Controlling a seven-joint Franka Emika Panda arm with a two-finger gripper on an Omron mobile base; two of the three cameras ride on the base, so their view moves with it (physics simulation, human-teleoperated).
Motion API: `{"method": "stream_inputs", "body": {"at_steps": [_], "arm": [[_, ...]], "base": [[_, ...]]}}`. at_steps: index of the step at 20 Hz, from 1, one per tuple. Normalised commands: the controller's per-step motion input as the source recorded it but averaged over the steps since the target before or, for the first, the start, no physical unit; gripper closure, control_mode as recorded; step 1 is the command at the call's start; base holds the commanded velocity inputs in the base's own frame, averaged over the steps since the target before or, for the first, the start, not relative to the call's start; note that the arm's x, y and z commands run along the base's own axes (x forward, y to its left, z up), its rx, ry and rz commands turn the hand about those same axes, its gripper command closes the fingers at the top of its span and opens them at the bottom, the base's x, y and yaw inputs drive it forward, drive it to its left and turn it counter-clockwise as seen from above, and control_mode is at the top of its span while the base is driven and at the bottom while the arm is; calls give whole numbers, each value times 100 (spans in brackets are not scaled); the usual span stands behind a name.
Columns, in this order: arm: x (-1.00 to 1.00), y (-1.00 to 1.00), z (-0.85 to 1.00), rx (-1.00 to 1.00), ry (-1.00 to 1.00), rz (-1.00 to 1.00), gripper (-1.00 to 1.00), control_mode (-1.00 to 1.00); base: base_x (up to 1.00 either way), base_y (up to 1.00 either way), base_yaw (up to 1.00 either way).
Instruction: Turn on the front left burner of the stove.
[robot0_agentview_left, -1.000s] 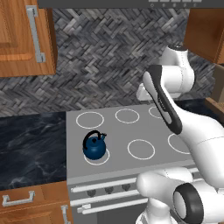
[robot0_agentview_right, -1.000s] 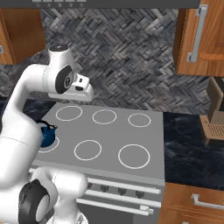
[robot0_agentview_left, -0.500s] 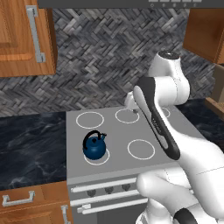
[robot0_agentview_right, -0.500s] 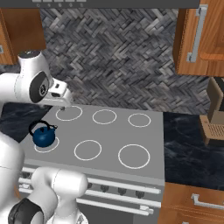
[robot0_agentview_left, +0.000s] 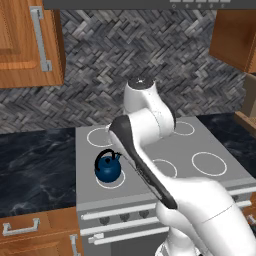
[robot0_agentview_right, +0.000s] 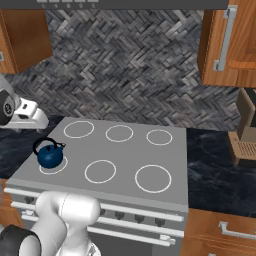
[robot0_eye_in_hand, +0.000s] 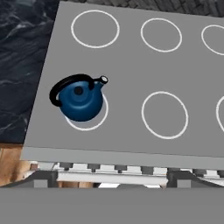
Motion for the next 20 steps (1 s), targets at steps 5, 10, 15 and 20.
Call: {"method": "stream_inputs", "body": {"at_steps": [5, 10, 15, 20], "arm": [[-45, 100, -58, -7, -5, -2, -100, -100], [-23, 89, -71, -2, -1, -1, -100, -100], [-10, 33, -74, 0, 0, 0, -100, -100], [-1, 4, -86, 1, 0, 0, -100, -100]], "base": [[0, 0, 0], [0, 0, 0], [0, 0, 0], [0, 0, 0]]}}
